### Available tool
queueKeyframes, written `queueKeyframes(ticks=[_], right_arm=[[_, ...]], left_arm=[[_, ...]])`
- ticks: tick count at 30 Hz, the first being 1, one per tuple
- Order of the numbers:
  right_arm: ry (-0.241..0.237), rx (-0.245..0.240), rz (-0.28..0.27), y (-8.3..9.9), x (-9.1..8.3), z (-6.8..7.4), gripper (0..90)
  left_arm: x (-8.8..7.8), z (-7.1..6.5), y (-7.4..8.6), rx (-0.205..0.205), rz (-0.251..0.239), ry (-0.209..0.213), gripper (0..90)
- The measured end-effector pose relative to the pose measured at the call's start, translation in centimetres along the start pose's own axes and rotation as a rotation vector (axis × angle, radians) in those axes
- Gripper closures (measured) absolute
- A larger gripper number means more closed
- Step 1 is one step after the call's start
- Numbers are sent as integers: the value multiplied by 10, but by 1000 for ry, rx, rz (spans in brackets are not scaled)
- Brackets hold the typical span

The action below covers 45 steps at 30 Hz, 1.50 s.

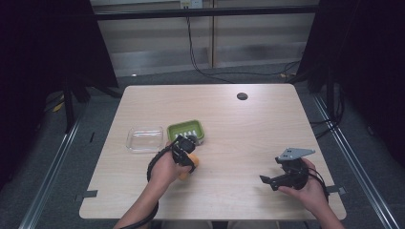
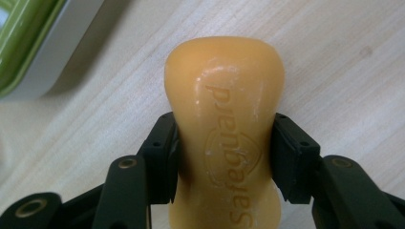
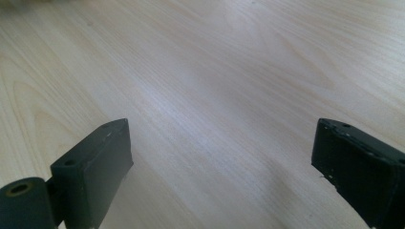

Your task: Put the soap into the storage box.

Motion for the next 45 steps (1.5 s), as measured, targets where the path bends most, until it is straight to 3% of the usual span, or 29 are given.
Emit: queueKeyframes(ticks=[3, 14, 15, 16, 18, 19, 21, 25, 27, 33, 36, 45], right_arm=[[2, 4, -1, 0, -1, 0, 60], [5, -4, -4, 0, -1, -2, 60], [5, -2, -3, 0, -1, -2, 60], [4, -2, -4, 0, -1, -2, 60], [4, 0, -4, 0, -1, -2, 60], [7, 1, -3, 0, -2, -2, 60], [5, -2, -4, 0, -1, -2, 60], [5, -2, -3, 0, -1, -2, 60], [5, -1, -4, 0, -1, -2, 60], [4, -3, -2, -1, -1, -2, 60], [5, 0, 0, 0, -1, -2, 60], [5, -1, -1, 0, -1, -1, 59]], left_arm=[[-2, 2, 0, 59, 24, 6, 497], [-14, 5, 0, 92, 11, 30, 499], [-16, 7, -1, 119, 9, 32, 498], [-17, 6, -2, 107, 2, 35, 498], [-20, 7, -3, 137, -2, 35, 499], [-20, 6, -2, 132, -8, 36, 499], [-22, 7, -3, 171, -11, 50, 499], [-24, 6, -3, 207, -10, 66, 498], [-26, 7, -3, 211, -17, 89, 498], [-33, 10, -5, 267, -1, 102, 498], [-35, 10, -5, 281, -17, 119, 498], [-40, 13, -11, 338, -9, 118, 498]])
Point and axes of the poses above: each handheld gripper's, and its own axes: x roughly forward along the jaws, y roughly out of its underside, z roughly to its left, the point moved 3 cm from there along x, roughly forward along the jaws, and after that the axes turned 1 degree about x, right-handed, at the moved point
